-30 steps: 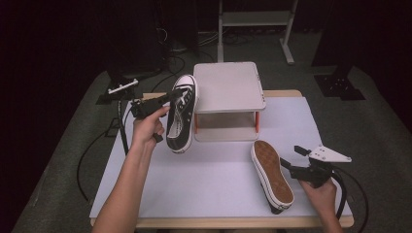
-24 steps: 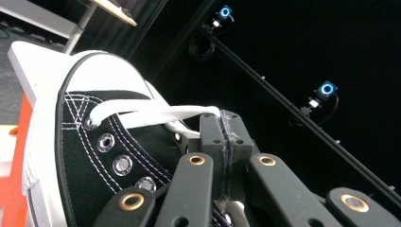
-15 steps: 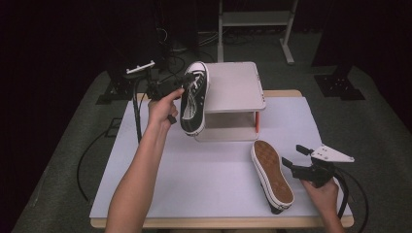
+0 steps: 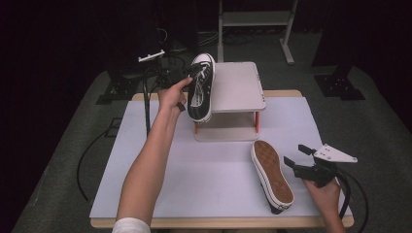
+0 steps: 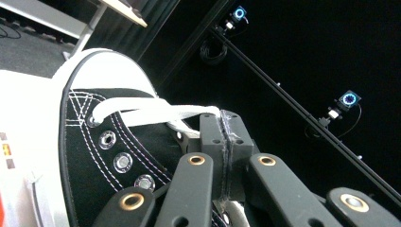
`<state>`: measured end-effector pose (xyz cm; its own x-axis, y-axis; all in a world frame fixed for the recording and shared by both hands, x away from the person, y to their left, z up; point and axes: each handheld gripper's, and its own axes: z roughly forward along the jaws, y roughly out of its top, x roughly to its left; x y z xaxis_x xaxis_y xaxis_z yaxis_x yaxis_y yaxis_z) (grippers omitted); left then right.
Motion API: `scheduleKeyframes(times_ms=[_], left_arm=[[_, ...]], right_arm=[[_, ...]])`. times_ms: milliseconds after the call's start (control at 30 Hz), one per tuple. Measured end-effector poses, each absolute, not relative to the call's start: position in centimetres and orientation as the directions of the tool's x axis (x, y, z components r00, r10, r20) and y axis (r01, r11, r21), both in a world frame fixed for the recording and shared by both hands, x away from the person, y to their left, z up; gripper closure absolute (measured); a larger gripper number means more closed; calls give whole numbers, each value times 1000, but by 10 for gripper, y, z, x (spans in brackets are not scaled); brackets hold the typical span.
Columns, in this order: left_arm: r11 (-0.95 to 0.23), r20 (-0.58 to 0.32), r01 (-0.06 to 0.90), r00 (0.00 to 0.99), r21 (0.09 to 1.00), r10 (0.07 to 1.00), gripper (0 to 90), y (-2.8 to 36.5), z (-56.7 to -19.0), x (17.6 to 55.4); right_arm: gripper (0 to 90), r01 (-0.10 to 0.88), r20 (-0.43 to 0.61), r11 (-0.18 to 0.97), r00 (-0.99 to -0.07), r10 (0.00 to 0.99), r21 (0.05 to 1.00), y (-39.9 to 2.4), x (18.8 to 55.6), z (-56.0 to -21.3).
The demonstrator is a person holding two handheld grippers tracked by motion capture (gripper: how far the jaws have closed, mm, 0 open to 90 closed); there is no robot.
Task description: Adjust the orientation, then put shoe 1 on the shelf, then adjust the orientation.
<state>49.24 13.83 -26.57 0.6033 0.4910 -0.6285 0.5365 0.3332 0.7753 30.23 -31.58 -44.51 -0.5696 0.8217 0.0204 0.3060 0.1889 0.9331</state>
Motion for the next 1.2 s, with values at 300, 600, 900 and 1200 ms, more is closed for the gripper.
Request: scheduleKeyframes(times_ms=[300,600,900,1200], left_arm=[[336,-631,540,591,772,503,897,128,-261,508],[331,-634,550,575,767,517,897,121,-266,523],[334,-641,560,550,758,535,897,111,-264,540],[353,-657,572,504,740,560,897,99,-269,550]], right_arm=[[230,301,20,185,-568,823,936,-318,302,-444],[230,302,19,187,-567,823,935,-318,300,-444],[230,302,16,187,-561,828,935,-319,301,-444],[230,300,19,184,-564,826,936,-319,301,-445]])
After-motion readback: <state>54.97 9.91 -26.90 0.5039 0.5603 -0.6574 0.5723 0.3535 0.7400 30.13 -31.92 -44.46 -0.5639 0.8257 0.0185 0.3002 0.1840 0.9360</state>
